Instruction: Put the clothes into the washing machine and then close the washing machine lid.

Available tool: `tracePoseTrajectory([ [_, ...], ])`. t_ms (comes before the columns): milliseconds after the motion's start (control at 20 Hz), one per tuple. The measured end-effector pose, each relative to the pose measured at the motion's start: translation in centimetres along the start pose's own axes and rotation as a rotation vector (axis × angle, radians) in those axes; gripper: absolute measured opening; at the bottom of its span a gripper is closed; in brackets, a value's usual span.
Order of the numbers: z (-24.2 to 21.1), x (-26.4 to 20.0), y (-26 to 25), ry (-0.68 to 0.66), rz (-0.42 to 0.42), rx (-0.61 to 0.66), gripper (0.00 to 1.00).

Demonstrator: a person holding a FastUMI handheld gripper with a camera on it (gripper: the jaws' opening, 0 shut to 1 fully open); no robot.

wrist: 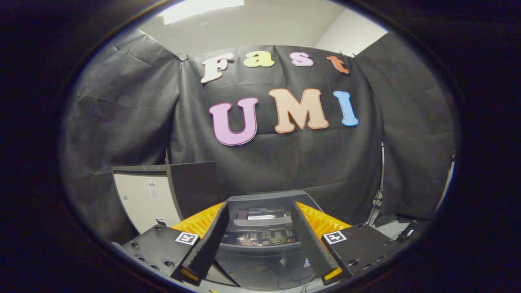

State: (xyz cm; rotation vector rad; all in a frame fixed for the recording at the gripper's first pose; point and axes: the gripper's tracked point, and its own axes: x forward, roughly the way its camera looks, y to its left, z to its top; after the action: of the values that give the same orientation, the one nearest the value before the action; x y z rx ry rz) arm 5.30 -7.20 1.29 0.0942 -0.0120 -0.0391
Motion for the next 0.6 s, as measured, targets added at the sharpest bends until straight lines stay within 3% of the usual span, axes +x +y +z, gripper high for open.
tracePoseTrajectory([
  [600,0.5,-0.7,2.0,-0.038,0.061,0.018,0.95],
])
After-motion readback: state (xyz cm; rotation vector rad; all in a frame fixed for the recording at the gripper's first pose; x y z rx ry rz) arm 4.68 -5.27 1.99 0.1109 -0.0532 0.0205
